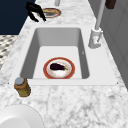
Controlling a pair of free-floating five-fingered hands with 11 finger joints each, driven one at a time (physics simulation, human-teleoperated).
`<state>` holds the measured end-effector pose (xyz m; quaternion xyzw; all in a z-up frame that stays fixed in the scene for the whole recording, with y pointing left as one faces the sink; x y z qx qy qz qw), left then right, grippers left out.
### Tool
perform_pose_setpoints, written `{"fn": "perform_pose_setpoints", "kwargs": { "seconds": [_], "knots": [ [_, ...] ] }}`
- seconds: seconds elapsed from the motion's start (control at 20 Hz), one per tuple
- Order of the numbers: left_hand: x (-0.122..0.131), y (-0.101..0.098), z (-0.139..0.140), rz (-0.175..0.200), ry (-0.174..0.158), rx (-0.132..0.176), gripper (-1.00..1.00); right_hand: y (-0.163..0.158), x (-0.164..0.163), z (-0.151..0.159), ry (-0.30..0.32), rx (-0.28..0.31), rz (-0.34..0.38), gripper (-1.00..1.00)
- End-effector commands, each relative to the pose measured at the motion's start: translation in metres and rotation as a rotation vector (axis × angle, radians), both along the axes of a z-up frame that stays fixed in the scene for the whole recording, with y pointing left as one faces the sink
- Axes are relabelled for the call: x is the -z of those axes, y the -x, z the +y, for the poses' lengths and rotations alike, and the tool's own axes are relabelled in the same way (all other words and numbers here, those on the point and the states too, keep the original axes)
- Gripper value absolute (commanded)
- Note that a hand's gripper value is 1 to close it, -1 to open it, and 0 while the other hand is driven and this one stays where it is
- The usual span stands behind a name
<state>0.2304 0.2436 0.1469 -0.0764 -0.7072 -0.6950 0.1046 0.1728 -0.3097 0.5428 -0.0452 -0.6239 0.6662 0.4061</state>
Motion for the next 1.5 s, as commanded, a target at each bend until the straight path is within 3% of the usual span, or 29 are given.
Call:
{"fn": "perform_pose_setpoints", "kwargs": {
  "seconds": [0.0, 0.6, 0.85, 1.45],
  "knots": [
    [0.000, 0.000, 0.000, 0.000, 0.000, 0.000, 0.00, -0.020, 0.001, -0.024, -0.036, 0.000, 0.000, -1.00],
    [0.000, 0.000, 0.000, 0.000, 0.000, 0.000, 0.00, -0.089, 0.001, -0.055, -0.114, -0.117, 0.031, -1.00],
    [0.000, 0.000, 0.000, 0.000, 0.000, 0.000, 0.00, -0.117, 0.005, -0.056, -0.117, -0.177, 0.052, -1.00],
    [0.000, 0.000, 0.000, 0.000, 0.000, 0.000, 0.00, -0.187, 0.013, -0.067, -0.196, -0.316, 0.112, -1.00]
  ]
}}
